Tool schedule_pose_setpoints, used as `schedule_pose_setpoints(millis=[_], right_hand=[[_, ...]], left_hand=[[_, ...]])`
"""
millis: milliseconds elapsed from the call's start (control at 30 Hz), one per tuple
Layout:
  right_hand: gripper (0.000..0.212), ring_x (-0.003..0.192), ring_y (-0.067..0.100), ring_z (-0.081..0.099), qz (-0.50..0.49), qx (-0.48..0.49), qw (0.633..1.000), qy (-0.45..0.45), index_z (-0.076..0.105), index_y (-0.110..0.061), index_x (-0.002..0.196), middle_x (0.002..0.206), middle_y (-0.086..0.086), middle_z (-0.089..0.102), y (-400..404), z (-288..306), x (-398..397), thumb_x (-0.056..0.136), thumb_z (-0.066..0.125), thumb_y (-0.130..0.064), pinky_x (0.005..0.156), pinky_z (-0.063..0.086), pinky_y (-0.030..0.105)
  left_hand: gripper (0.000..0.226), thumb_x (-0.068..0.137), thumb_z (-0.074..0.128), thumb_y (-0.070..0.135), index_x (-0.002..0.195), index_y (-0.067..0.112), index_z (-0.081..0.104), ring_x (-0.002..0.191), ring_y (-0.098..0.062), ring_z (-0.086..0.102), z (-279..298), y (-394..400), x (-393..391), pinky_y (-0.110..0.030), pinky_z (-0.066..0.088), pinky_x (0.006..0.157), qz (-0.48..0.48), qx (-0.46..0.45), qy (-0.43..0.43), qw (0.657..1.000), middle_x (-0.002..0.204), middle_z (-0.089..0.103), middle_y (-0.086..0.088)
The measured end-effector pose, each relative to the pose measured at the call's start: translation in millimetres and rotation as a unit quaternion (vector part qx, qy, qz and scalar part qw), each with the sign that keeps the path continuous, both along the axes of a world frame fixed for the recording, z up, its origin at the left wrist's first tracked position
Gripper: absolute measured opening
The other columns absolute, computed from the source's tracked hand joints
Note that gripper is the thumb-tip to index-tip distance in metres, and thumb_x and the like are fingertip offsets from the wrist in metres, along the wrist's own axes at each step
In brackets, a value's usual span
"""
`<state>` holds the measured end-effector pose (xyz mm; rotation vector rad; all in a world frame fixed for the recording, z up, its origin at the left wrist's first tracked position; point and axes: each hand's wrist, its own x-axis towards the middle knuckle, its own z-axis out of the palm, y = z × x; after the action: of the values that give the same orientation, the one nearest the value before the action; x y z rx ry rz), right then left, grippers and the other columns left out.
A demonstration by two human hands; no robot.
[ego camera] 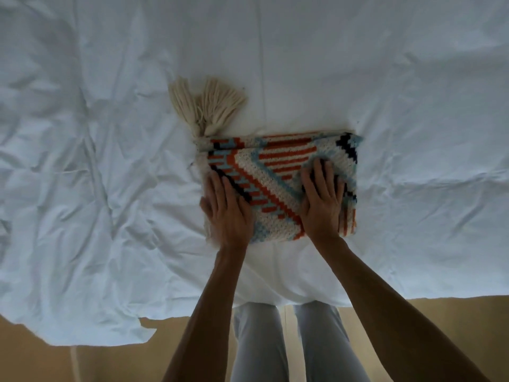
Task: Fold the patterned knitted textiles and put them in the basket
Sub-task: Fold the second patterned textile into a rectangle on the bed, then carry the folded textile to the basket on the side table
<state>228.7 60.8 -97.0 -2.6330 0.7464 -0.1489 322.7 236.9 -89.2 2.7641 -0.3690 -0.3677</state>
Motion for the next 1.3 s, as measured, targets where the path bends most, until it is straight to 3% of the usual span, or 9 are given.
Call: schedule_pose_setpoints(millis=[233, 500, 633, 800, 933, 1033, 1133, 1200, 1300], right_hand=[[0.058, 0.152, 0.03, 0.001, -0.024, -0.011, 0.994, 0.103, 0.014, -0.023, 0.157, 0.164, 0.009, 0.008, -19, -11, 26, 0.102, 0.026, -0.039, 0.12, 0.003, 0.053], [0.059, 0.151, 0.031, -0.004, -0.223, 0.039, 0.965, 0.133, 0.01, -0.03, 0.156, 0.165, 0.009, 0.001, -52, -4, 31, 0.102, 0.024, -0.049, 0.118, 0.005, 0.06], [0.058, 0.151, 0.032, 0.002, -0.122, 0.006, 0.991, 0.058, 0.019, -0.024, 0.155, 0.163, 0.014, 0.009, -31, 14, 32, 0.103, 0.037, -0.04, 0.12, 0.003, 0.056], [0.059, 0.15, 0.036, 0.012, 0.014, 0.007, 0.999, 0.052, 0.037, -0.019, 0.15, 0.16, 0.017, 0.021, 18, 5, 16, 0.097, 0.05, -0.043, 0.118, 0.013, 0.059], [0.065, 0.151, 0.031, 0.01, -0.076, -0.021, 0.991, 0.107, 0.029, -0.02, 0.154, 0.162, 0.012, 0.018, 7, -1, -26, 0.098, 0.044, -0.049, 0.12, 0.014, 0.05], [0.066, 0.148, 0.03, 0.019, -0.163, 0.013, 0.98, 0.111, 0.022, -0.015, 0.155, 0.162, 0.01, 0.02, -8, 10, -22, 0.099, 0.038, -0.047, 0.117, 0.021, 0.048], [0.067, 0.126, 0.03, 0.049, -0.308, 0.119, 0.943, 0.045, 0.033, -0.014, 0.149, 0.143, 0.012, 0.046, -22, 18, -8, 0.093, 0.052, -0.046, 0.097, 0.046, 0.044], [0.057, 0.106, 0.03, 0.062, -0.373, 0.178, 0.909, 0.044, 0.056, -0.011, 0.128, 0.118, 0.01, 0.065, -36, 23, -5, 0.085, 0.062, -0.048, 0.083, 0.054, 0.038], [0.044, 0.081, 0.026, 0.067, -0.406, 0.291, 0.863, 0.068, 0.068, -0.011, 0.095, 0.088, 0.007, 0.071, -51, 28, -9, 0.075, 0.072, -0.051, 0.067, 0.053, 0.031]], left_hand=[[0.055, 0.103, 0.03, 0.035, 0.154, 0.013, 0.029, 0.152, -0.032, 0.011, -13, -65, 22, -0.052, 0.009, 0.122, -0.106, -0.043, -0.03, 0.993, 0.163, 0.019, -0.014], [0.062, 0.102, 0.031, 0.042, 0.156, 0.012, 0.022, 0.153, -0.025, 0.009, -12, -33, 57, -0.047, 0.004, 0.121, -0.037, 0.031, -0.033, 0.998, 0.165, 0.015, -0.01], [0.064, 0.101, 0.024, 0.041, 0.157, 0.01, 0.017, 0.153, -0.032, 0.004, -1, -32, 37, -0.055, 0.007, 0.121, 0.157, 0.005, 0.006, 0.988, 0.165, 0.009, -0.015], [0.058, 0.103, 0.031, 0.039, 0.156, 0.015, 0.024, 0.152, -0.032, 0.011, -4, -27, -5, -0.047, 0.007, 0.122, -0.032, -0.011, -0.023, 0.999, 0.163, 0.015, -0.017], [0.069, 0.101, 0.027, 0.05, 0.156, 0.01, 0.018, 0.151, -0.031, 0.016, -10, 2, -4, -0.047, 0.017, 0.119, 0.091, 0.042, 0.008, 0.995, 0.163, 0.016, -0.016], [0.076, 0.093, 0.046, 0.055, 0.149, 0.006, 0.033, 0.134, -0.033, 0.043, -1, 13, 18, -0.047, 0.041, 0.105, 0.192, 0.001, 0.057, 0.98, 0.149, 0.043, -0.017], [0.05, 0.084, 0.062, 0.053, 0.112, 0.01, 0.064, 0.091, -0.024, 0.066, 13, 18, 40, -0.034, 0.057, 0.071, 0.259, -0.109, 0.117, 0.953, 0.1, 0.07, -0.005], [0.047, 0.084, 0.067, 0.052, 0.095, 0.007, 0.068, 0.07, -0.017, 0.066, 20, 24, 48, -0.021, 0.05, 0.05, 0.296, -0.155, 0.19, 0.923, 0.08, 0.069, -0.001], [0.053, 0.077, 0.071, 0.06, 0.093, 0.009, 0.068, 0.073, -0.019, 0.068, 28, 26, 52, -0.031, 0.058, 0.06, 0.312, -0.149, 0.301, 0.889, 0.083, 0.072, -0.004]])
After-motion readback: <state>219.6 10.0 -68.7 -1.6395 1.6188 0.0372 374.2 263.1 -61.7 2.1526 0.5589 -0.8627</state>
